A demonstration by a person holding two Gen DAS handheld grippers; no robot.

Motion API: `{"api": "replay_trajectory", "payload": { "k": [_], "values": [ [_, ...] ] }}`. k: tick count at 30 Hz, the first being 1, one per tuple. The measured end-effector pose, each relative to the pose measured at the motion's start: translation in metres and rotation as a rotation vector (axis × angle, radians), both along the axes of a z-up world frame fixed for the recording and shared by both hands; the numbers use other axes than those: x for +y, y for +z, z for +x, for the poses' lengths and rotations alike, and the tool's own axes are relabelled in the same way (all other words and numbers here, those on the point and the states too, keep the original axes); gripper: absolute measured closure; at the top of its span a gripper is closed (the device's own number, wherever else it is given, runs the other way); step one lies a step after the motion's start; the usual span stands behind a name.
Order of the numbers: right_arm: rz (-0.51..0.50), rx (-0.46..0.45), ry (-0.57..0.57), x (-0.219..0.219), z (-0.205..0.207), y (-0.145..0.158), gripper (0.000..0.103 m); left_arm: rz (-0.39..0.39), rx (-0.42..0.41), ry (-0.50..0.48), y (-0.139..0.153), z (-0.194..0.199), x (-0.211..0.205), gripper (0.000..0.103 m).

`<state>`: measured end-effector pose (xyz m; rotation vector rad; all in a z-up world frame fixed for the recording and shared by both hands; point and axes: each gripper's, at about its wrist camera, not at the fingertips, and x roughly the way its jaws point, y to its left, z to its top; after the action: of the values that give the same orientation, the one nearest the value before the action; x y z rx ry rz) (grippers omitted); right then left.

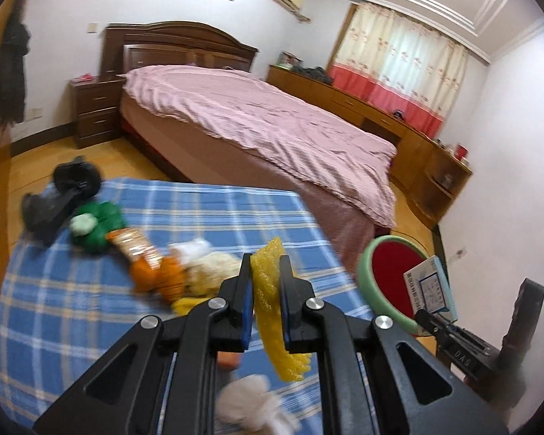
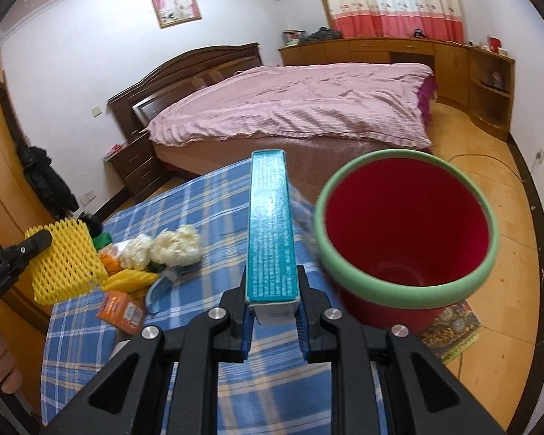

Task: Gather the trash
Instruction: 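Carry the foam net and teal box over the red bucket and release both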

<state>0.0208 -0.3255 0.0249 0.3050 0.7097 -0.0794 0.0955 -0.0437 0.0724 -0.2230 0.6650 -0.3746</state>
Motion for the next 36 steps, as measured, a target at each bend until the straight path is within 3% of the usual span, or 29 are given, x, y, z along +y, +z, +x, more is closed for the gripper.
{"api": "replay_trajectory", "payload": {
  "k": [10,20,33,36],
  "values": [
    [0.03,0.007,-0.094,-0.074,0.001,-0.005,0.082,0.028,0.0,-0.181,0.007,0.025,-0.116,0.092],
    [0.052,0.026,-0.151,-0.129,0.014,-0.026,0.082,0.056,0.067,-0.305,-0.025,0.053,-0.216,0.092],
    [0.078,0.08,-0.181,-0.156,0.029,-0.054,0.08,0.141,0.164,-0.369,-0.067,0.067,-0.265,0.091],
    [0.087,0.079,-0.186,-0.157,0.03,-0.055,0.077,0.157,0.173,-0.372,-0.07,0.068,-0.269,0.081]
  ]
}}
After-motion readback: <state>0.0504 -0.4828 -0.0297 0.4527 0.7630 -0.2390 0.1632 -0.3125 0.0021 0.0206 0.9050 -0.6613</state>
